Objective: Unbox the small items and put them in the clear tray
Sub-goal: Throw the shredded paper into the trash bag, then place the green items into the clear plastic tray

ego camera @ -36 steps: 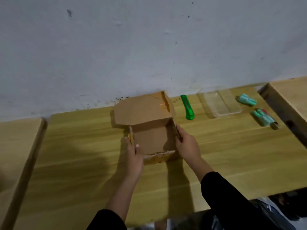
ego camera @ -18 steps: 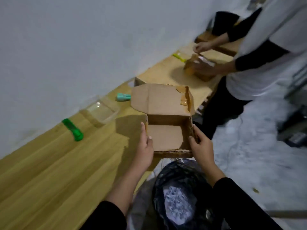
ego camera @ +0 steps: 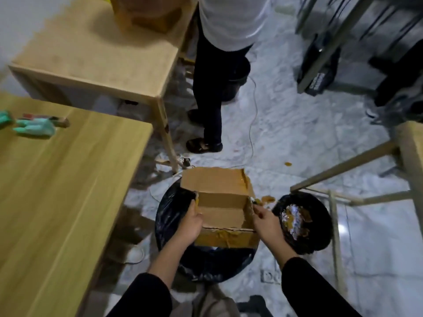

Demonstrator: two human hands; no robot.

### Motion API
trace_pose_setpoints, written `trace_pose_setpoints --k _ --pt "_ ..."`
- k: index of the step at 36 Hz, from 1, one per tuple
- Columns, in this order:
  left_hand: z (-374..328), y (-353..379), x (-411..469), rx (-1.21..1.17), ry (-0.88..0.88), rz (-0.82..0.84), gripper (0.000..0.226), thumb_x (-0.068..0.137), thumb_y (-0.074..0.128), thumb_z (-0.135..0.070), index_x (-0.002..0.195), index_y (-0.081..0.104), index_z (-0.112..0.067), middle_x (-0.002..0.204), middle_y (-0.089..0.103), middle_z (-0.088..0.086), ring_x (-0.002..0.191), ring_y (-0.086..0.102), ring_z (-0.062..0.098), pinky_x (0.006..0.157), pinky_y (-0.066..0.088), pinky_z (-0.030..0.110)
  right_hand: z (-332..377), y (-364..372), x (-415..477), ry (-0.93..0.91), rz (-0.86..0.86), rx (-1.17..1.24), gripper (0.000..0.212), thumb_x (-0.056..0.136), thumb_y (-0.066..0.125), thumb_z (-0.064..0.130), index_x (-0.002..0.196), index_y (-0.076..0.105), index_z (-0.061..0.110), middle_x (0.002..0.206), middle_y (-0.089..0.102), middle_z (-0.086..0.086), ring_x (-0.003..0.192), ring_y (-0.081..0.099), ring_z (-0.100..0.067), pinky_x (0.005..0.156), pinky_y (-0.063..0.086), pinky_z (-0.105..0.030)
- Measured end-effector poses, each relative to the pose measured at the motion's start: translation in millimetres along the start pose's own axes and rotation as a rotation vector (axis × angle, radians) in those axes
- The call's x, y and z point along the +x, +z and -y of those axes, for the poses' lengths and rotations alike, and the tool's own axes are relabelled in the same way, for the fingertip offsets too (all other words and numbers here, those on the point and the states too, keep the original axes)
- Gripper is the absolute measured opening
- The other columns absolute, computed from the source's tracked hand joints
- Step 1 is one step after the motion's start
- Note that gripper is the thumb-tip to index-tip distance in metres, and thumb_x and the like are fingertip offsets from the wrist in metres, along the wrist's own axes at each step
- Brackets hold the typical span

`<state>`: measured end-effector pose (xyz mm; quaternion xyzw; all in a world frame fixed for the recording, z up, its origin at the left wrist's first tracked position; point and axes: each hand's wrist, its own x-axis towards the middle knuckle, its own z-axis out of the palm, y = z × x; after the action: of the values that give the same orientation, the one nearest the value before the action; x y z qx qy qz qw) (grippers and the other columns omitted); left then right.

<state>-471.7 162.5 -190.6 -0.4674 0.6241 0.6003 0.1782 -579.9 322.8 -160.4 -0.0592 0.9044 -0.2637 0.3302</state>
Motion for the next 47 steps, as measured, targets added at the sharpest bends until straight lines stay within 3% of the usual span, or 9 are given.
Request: trace_pose_setpoints --k 2,4,6,8,24,31,35,39,47 --pt "15.2 2.3 17.3 -0.022 -0.046 -0.014 0.057 0.101 0.032 -0.017 0.150 0.003 -0.024 0.141 0.044 0.000 0.057 0.041 0.011 0.048 0.032 0.022 -8.0 14.7 6.4 0.032 0.066 0.021 0.036 0.097 0.043 0.029 0.126 0.056 0.013 0.121 0.063 -0.015 0.109 0.058 -0.030 0.083 0.045 -0.031" --pt "28.7 1.3 27.0 -0.049 -0.100 -0.044 0.055 0.102 0.032 -0.020 0.150 0.007 -0.022 0.150 0.033 0.005 0.066 0.049 0.011 0.058 0.038 0.024 -12.9 28.4 10.9 0.065 0.111 0.051 0.035 0.097 0.044 0.026 0.126 0.056 0.010 0.123 0.062 -0.015 0.112 0.057 -0.030 0.084 0.044 -0.030" --pt "38.4 -0.2 31.0 -0.048 -0.110 -0.064 0.053 0.102 0.032 -0.024 0.150 0.011 -0.022 0.152 0.029 0.006 0.110 0.054 0.024 0.088 0.043 0.033 -15.1 38.4 14.5 0.089 0.123 0.056 0.033 0.096 0.044 0.018 0.125 0.055 0.006 0.125 0.060 -0.017 0.115 0.054 -0.031 0.091 0.043 -0.033" --pt "44.8 -3.4 33.8 0.000 -0.093 -0.084 0.051 0.101 0.033 -0.027 0.149 0.016 -0.019 0.155 0.024 0.004 0.138 0.031 0.026 0.108 0.030 0.037 -13.8 43.6 17.4 0.085 0.111 0.033 0.034 0.095 0.044 0.015 0.127 0.054 0.006 0.126 0.060 -0.017 0.116 0.054 -0.031 0.094 0.042 -0.034" --pt "-36.3 -88.3 -29.0 0.451 0.318 -0.136 0.055 0.099 0.030 -0.041 0.144 0.029 -0.009 0.148 0.034 0.011 0.133 0.036 0.026 0.109 0.032 0.037 120.2 19.1 -14.5 -0.187 0.043 -0.039 0.040 0.094 0.048 0.016 0.133 0.048 0.006 0.121 0.062 -0.017 0.109 0.059 -0.030 0.086 0.044 -0.026" --pt "-69.0 -195.8 -87.1 0.519 0.465 -0.409 0.049 0.100 0.030 -0.037 0.137 0.038 -0.006 0.141 0.040 0.010 0.130 0.039 0.026 0.103 0.035 0.035 243.5 32.6 -36.9 -0.427 0.048 -0.042 0.044 0.095 0.048 0.019 0.137 0.042 0.006 0.131 0.055 -0.017 0.118 0.053 -0.028 0.097 0.041 -0.031" --pt "-57.4 -272.9 -103.4 0.411 0.418 -0.727 0.046 0.098 0.035 -0.036 0.132 0.043 -0.007 0.136 0.045 0.011 0.125 0.042 0.027 0.100 0.036 0.037 315.4 68.5 -48.1 -0.577 0.092 -0.151 0.047 0.096 0.047 0.026 0.140 0.038 0.012 0.118 0.057 -0.014 0.102 0.057 -0.025 0.088 0.045 -0.035" --pt "-26.5 -344.5 -114.6 0.251 0.240 -1.066 0.043 0.097 0.037 -0.035 0.125 0.048 -0.005 0.133 0.047 0.016 0.125 0.041 0.031 0.102 0.035 0.042 375.6 119.0 -52.6 -0.748 0.163 -0.267 0.049 0.094 0.049 0.028 0.140 0.038 0.015 0.144 0.044 -0.004 0.130 0.043 -0.021 0.106 0.035 -0.033" --pt "63.6 -428.5 -91.5 -0.151 -0.152 -1.250 0.063 0.097 0.039 -0.031 0.148 0.013 -0.003 0.157 0.009 0.016 0.144 0.009 0.029 0.115 0.013 0.039 445.9 224.6 -18.3 -0.942 0.256 -0.501 0.067 0.089 0.053 0.032 0.146 0.018 0.025 0.153 0.025 -0.001 0.139 0.027 -0.019 0.109 0.032 -0.034"
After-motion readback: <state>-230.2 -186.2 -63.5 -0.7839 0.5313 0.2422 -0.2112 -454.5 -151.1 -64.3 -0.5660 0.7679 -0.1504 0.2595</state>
